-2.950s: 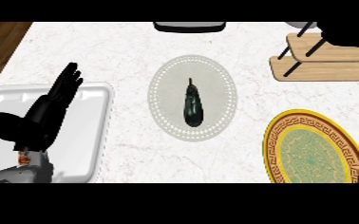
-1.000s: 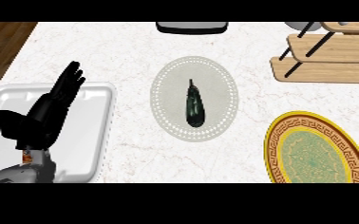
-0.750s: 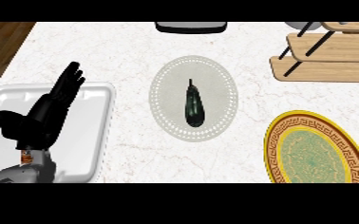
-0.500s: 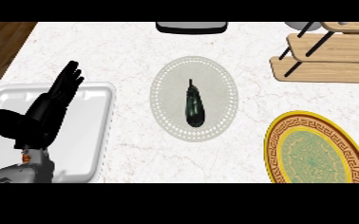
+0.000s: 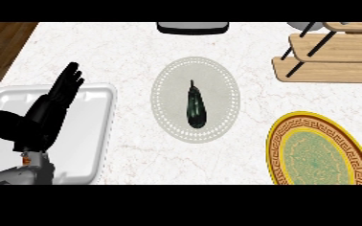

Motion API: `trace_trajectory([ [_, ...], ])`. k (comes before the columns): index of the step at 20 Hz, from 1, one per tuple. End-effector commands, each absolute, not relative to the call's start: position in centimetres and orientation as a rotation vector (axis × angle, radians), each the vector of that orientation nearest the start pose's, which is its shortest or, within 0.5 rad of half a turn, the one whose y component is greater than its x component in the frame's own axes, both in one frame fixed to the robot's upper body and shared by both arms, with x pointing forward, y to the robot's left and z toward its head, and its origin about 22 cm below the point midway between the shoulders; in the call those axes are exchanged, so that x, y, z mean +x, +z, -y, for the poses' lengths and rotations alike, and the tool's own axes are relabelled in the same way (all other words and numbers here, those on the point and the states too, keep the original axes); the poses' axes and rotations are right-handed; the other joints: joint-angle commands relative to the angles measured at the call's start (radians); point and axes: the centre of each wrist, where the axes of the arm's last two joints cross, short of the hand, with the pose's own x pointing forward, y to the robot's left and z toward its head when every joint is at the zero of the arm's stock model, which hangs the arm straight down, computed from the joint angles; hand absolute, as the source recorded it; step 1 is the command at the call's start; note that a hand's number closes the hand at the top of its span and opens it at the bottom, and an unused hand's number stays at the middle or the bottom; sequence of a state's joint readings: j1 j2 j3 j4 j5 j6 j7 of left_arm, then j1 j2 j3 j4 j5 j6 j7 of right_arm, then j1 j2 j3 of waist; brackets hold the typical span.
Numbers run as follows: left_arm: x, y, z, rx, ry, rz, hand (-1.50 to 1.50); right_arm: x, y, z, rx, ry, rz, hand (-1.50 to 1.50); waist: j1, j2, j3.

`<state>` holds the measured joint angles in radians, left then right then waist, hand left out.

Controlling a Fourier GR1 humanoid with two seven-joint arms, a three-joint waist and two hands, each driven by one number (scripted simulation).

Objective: Pick the cupcake from the placemat and place it in the tiered shelf

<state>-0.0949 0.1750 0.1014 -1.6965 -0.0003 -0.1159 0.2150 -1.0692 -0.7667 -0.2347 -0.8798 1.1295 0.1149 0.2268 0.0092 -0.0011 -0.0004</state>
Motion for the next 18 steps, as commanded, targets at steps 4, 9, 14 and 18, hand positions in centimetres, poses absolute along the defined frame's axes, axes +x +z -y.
trace_trajectory([
  [4, 25.9, 6.9, -27.8, 0.137, -0.183, 1.566, 0.0, 36.9, 39.2, 38.9, -1.531, 0.268, 1.408, -1.5, -0.007, -0.003, 0.0],
  [9, 24.7, 5.4, -27.3, 0.133, -0.165, 1.557, 0.0, 33.3, 43.4, 41.9, -1.352, -0.096, 1.458, -1.5, -0.013, -0.01, 0.001],
  [14, 24.4, 5.4, -29.3, 0.148, -0.15, 1.555, 0.0, 26.9, 45.2, 48.1, -1.221, -0.28, 1.452, -1.5, -0.035, -0.011, 0.001],
  [18, 24.9, 5.1, -28.1, 0.16, -0.146, 1.569, 0.0, 22.2, 45.6, 51.4, -1.134, -0.295, 1.46, -1.5, -0.041, -0.009, 0.001],
])
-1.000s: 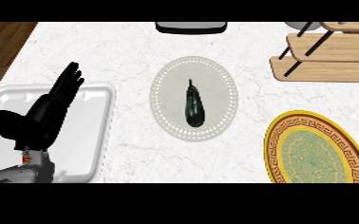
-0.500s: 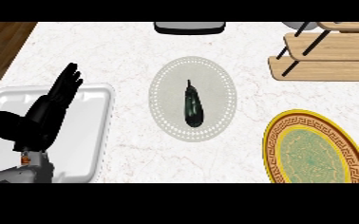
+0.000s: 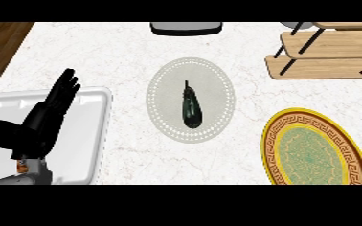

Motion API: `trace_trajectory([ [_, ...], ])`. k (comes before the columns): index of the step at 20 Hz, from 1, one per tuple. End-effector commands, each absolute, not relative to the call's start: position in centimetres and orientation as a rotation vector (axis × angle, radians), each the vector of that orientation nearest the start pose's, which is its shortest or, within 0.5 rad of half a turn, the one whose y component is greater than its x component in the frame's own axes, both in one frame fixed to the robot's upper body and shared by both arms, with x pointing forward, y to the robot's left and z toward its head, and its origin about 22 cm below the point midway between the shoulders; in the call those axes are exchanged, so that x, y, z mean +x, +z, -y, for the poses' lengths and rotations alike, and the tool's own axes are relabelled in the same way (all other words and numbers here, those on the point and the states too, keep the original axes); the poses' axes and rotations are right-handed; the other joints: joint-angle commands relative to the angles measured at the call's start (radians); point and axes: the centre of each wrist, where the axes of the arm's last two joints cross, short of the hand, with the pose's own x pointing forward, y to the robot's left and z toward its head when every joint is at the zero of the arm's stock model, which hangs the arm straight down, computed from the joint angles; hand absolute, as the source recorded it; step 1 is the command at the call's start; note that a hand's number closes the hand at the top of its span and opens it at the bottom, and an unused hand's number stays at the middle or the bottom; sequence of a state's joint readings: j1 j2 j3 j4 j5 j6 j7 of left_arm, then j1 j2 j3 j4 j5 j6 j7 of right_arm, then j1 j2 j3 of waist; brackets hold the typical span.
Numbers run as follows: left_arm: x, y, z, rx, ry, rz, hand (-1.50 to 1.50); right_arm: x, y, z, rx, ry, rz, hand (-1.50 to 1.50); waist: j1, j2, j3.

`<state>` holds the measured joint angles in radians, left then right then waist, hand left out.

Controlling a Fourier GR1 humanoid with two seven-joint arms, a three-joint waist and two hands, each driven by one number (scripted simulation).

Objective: Pick the cupcake from the placemat and place it in the tiered shelf

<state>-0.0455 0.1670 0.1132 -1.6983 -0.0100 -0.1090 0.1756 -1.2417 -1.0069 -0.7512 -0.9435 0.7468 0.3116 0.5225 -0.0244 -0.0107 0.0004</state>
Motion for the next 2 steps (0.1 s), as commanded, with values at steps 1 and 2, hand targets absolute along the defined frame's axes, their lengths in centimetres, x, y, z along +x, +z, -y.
trace_trajectory([
  [1, 24.7, 6.2, -30.3, 0.153, -0.151, 1.56, 0.0, 21.0, 45.6, 52.9, -1.109, -0.315, 1.467, -1.5, 0.003, 0.003, 0.001],
  [2, 24.9, 6.4, -28.0, 0.133, -0.159, 1.556, 0.0, 20.8, 45.2, 53.5, -1.092, -0.331, 1.473, -1.5, 0.009, 0.005, 0.001],
])
